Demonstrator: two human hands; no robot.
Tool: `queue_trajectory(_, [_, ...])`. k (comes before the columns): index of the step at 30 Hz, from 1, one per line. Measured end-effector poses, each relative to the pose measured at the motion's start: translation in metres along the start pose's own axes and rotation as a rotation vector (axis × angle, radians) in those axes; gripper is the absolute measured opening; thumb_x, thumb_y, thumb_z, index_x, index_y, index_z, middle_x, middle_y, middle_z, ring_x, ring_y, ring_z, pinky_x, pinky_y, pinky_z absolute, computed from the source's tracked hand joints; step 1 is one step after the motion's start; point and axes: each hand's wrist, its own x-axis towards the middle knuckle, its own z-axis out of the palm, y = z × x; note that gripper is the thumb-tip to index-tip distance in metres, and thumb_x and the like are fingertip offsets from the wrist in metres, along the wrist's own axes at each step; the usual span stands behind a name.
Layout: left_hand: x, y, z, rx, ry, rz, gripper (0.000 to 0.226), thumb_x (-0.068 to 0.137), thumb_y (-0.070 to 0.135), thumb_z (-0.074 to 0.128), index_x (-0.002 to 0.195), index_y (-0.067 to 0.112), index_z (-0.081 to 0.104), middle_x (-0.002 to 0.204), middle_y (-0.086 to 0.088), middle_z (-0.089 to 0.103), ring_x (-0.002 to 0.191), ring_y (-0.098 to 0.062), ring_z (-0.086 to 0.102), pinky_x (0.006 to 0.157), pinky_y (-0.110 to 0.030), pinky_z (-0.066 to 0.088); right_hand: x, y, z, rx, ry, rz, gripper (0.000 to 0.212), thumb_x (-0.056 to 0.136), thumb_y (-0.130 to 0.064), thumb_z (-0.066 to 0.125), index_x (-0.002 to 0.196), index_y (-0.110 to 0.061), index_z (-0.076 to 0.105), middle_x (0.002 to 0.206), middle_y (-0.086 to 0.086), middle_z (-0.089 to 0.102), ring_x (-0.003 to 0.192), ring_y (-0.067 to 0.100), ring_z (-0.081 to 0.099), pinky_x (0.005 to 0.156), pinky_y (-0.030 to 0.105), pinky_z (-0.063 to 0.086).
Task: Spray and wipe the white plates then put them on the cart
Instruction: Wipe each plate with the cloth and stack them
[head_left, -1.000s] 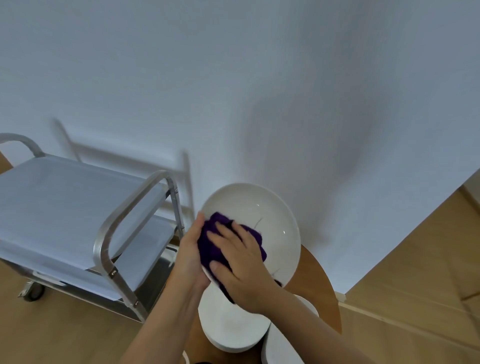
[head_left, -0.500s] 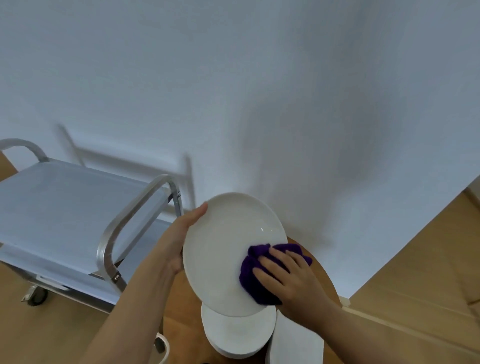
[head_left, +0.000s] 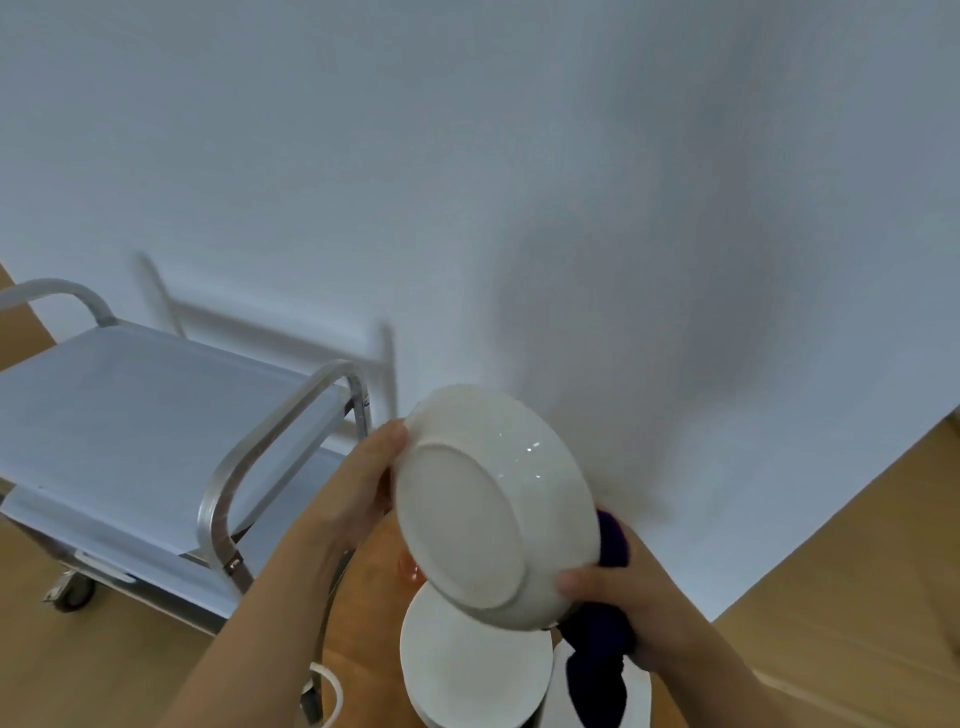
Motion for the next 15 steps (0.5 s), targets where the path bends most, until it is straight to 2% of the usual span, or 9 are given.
queue_trajectory(2, [-0.004, 0.002, -0.008, -0.006, -0.059, 0.001, 0.092, 0.044, 0.061, 0.086, 0.111, 0.004, 0.057, 0.091, -0.011, 0.069, 0.077, -0.023, 0.067, 0.061, -0.029, 0.055, 0.0, 0.004, -0.011, 0.145, 0.003, 0.025, 0.065, 0.052, -0.014, 0.082, 0.114, -0.008, 0.063, 0.107, 0.025, 0.065, 0.093, 0.041, 0.062, 0.075, 0.049, 0.051])
queue_trajectory(3, [-0.006, 0.003, -0.01, -0.004, -0.09, -0.026, 0.096, 0.037, 0.05, 0.092, 0.113, 0.003, 0.055, 0.097, -0.014, 0.069, 0.082, -0.027, 0.068, 0.062, -0.031, 0.056, 0.0, 0.006, -0.016, 0.204, 0.021, 0.031, 0.064, 0.052, -0.017, 0.085, 0.112, -0.011, 0.066, 0.108, 0.023, 0.066, 0.095, 0.039, 0.064, 0.073, 0.046, 0.053])
queue_trajectory(5, [-0.009, 0.004, -0.007, 0.029, -0.099, -0.069, 0.089, 0.036, 0.027, 0.091, 0.114, 0.005, 0.054, 0.105, -0.016, 0.069, 0.088, -0.03, 0.07, 0.062, -0.032, 0.057, 0.001, 0.008, -0.023, 0.293, 0.112, 0.054, 0.065, 0.049, -0.022, 0.089, 0.11, -0.013, 0.068, 0.107, 0.021, 0.068, 0.094, 0.036, 0.067, 0.068, 0.042, 0.055])
queue_trajectory(8, [-0.014, 0.01, 0.004, 0.072, 0.058, -0.033, 0.082, 0.034, 0.025, 0.085, 0.109, 0.007, 0.057, 0.104, -0.015, 0.07, 0.09, -0.031, 0.07, 0.063, -0.035, 0.058, 0.012, 0.008, -0.027, 0.316, 0.38, 0.066, 0.059, 0.058, -0.017, 0.082, 0.115, -0.019, 0.064, 0.103, 0.015, 0.07, 0.085, 0.033, 0.07, 0.06, 0.043, 0.055])
queue_trajectory(10, [-0.018, 0.016, 0.012, 0.176, 0.185, 0.021, 0.082, 0.032, 0.032, 0.085, 0.106, 0.009, 0.059, 0.102, -0.012, 0.07, 0.092, -0.031, 0.068, 0.071, -0.044, 0.059, 0.022, 0.008, -0.026, 0.201, 0.581, 0.025, 0.048, 0.07, -0.02, 0.076, 0.114, -0.025, 0.059, 0.101, 0.009, 0.07, 0.08, 0.027, 0.071, 0.056, 0.038, 0.055])
queue_trajectory(11, [-0.019, 0.018, 0.017, 0.281, 0.251, 0.045, 0.078, 0.031, 0.035, 0.084, 0.102, 0.011, 0.059, 0.098, -0.009, 0.07, 0.09, -0.027, 0.067, 0.074, -0.045, 0.058, 0.026, 0.008, -0.025, 0.077, 0.69, -0.01, 0.043, 0.075, -0.02, 0.074, 0.113, -0.029, 0.057, 0.104, 0.006, 0.068, 0.082, 0.023, 0.069, 0.056, 0.033, 0.054])
queue_trajectory(13, [-0.019, 0.02, 0.026, 0.565, 0.354, 0.087, 0.061, 0.037, 0.039, 0.082, 0.088, 0.021, 0.056, 0.088, 0.002, 0.065, 0.081, -0.013, 0.062, 0.064, -0.032, 0.051, 0.035, 0.003, -0.015, -0.185, 0.796, -0.141, 0.04, 0.081, -0.019, 0.07, 0.107, -0.043, 0.053, 0.11, -0.005, 0.063, 0.091, 0.012, 0.063, 0.062, 0.021, 0.051])
queue_trajectory(15, [-0.017, 0.015, 0.04, 0.859, 0.357, 0.12, 0.047, 0.05, 0.036, 0.082, 0.08, 0.027, 0.047, 0.079, 0.011, 0.057, 0.072, -0.002, 0.054, 0.055, -0.022, 0.038, 0.045, -0.004, 0.005, -0.39, 0.739, -0.308, 0.046, 0.082, -0.018, 0.07, 0.103, -0.054, 0.05, 0.11, -0.02, 0.06, 0.098, 0.001, 0.058, 0.069, 0.017, 0.053])
